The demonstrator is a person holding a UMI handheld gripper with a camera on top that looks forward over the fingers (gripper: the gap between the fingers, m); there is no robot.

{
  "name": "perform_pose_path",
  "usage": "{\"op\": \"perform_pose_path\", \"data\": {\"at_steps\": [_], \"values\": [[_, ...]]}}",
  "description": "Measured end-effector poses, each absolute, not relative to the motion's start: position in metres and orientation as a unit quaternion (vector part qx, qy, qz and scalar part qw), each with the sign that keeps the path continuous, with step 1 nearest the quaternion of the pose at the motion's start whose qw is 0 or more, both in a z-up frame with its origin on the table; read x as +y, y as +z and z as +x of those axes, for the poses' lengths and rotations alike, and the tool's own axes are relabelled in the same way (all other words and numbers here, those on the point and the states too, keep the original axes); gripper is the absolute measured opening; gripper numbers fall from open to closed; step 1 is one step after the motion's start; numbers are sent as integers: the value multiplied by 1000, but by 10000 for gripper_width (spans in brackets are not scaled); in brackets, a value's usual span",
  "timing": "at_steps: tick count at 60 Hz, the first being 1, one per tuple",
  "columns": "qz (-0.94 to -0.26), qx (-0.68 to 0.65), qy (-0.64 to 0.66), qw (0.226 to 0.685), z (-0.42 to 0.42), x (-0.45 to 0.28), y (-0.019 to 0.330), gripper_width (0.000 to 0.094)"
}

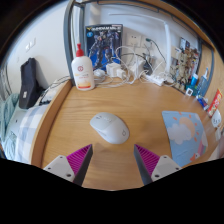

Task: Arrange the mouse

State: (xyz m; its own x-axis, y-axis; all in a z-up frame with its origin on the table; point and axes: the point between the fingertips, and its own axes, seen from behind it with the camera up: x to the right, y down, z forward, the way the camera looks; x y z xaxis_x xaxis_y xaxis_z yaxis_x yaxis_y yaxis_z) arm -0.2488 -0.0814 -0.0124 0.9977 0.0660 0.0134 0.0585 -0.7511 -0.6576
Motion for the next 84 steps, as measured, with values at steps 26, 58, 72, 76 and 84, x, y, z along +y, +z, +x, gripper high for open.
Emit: {"op": "perform_pose_path", "data": {"at_steps": [26, 58, 72, 76, 84], "values": [[-934, 39, -40, 352, -227, 12, -11, 825], [-925, 82, -20, 370, -214, 42, -17, 408], [-932, 36, -2, 362, -218, 44, -17, 324], [-935, 18, 10, 353, -220, 44, -13, 324], [-921, -27, 13, 387, -212, 53, 45, 326]]}}
